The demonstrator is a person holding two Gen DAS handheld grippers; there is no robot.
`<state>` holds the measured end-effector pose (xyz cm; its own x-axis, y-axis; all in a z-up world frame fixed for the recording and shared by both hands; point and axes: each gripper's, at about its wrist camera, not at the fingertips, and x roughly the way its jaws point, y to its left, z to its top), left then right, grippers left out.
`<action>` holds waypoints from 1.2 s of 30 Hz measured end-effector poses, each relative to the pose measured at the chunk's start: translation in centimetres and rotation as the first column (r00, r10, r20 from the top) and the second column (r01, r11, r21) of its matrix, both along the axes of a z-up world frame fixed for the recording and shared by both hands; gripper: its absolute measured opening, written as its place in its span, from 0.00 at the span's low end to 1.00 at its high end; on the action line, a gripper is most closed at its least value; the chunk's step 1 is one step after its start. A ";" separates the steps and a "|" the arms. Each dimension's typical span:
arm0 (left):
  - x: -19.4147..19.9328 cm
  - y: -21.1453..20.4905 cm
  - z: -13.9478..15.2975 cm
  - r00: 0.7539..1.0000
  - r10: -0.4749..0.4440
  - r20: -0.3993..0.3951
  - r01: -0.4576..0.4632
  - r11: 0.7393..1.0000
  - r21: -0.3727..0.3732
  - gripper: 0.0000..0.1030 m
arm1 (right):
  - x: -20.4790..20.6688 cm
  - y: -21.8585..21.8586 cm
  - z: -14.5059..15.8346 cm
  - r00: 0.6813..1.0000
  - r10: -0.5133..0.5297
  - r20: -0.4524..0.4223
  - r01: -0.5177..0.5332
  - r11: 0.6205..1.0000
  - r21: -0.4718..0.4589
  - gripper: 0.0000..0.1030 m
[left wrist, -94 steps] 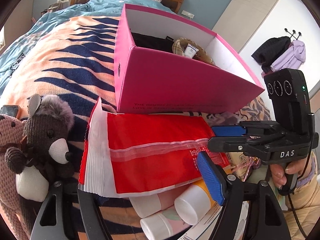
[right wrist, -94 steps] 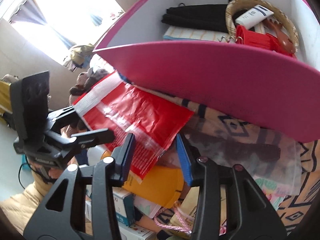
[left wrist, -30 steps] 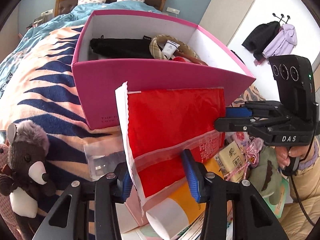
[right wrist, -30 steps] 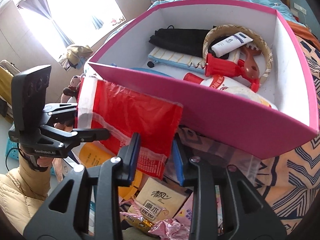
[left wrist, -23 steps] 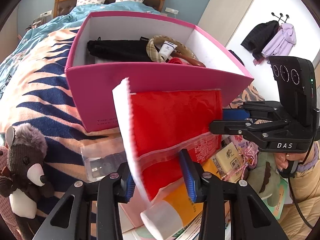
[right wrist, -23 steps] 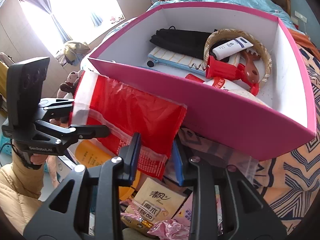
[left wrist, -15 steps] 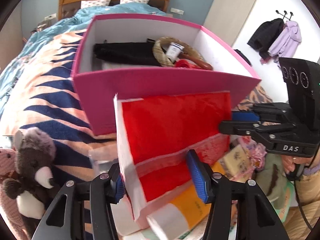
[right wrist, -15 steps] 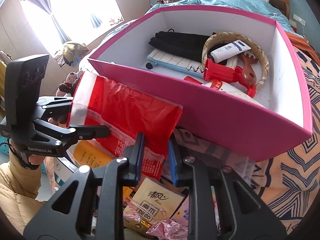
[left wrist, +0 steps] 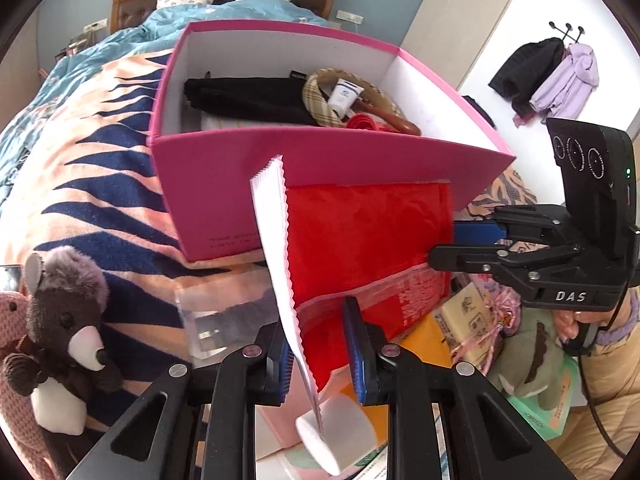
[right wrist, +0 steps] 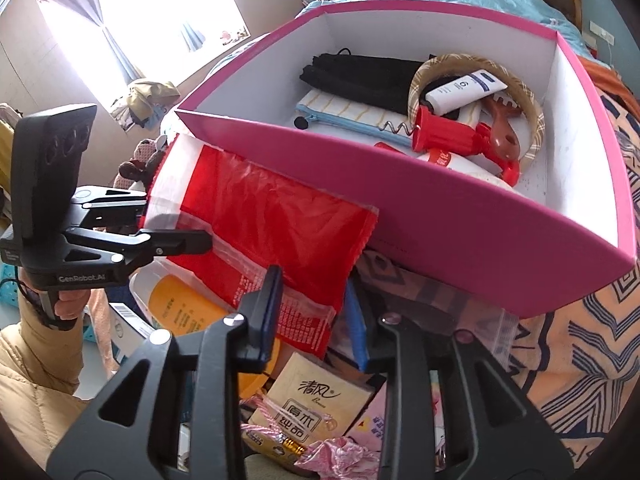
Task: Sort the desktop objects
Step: 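Carry the red bag up toward the pink box with the left gripper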
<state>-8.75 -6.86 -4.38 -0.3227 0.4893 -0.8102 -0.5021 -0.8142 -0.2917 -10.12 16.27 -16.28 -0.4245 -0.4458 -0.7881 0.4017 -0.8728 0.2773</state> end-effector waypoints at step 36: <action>0.4 1.7 0.9 0.998 -0.007 -0.062 0.009 0.999 0.035 0.21 | 1.9 0.9 2.1 0.988 -0.056 -0.142 0.056 0.998 -0.002 0.23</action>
<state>-8.35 -5.15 -3.46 -0.3681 0.5198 -0.7709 -0.5265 -0.8000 -0.2879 -8.25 17.17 -14.16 -0.5563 -0.4170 -0.7188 0.3873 -0.8954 0.2196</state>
